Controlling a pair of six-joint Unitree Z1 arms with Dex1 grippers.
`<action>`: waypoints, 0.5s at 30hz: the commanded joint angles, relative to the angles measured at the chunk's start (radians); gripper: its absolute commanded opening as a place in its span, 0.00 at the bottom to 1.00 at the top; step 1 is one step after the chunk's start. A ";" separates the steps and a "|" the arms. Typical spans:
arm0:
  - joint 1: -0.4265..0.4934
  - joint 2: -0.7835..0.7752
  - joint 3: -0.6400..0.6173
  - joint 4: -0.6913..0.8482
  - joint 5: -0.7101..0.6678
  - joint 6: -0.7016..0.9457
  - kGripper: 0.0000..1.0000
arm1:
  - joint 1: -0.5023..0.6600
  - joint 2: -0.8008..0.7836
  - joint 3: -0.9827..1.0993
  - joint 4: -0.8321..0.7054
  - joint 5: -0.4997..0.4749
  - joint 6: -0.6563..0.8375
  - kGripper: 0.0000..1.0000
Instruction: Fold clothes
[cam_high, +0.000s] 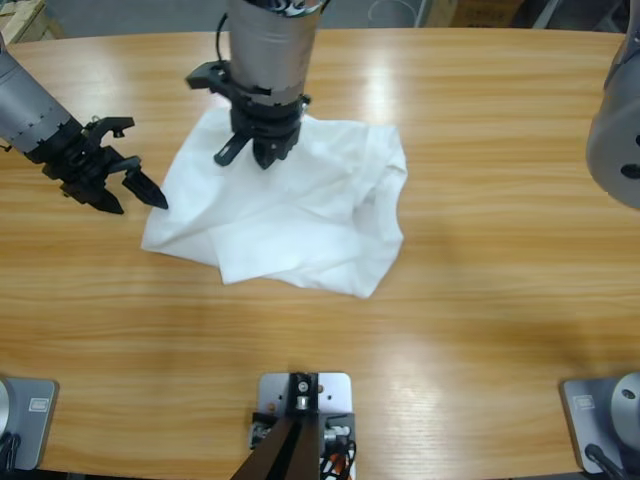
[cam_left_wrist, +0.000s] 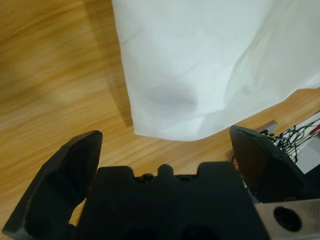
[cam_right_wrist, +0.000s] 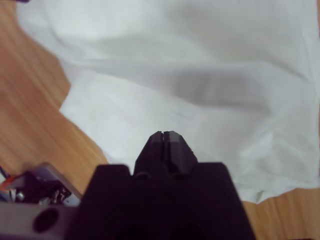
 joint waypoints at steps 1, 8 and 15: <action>-0.022 0.019 0.027 -0.012 -0.006 0.019 0.99 | 0.051 0.067 -0.343 0.039 -0.056 -0.015 0.40; -0.022 0.029 0.028 -0.016 -0.006 0.022 0.99 | 0.057 0.068 -0.391 -0.004 -0.434 0.032 1.00; -0.023 0.034 0.031 -0.024 -0.006 0.023 0.99 | 0.047 0.112 -0.538 -0.135 -0.294 0.040 1.00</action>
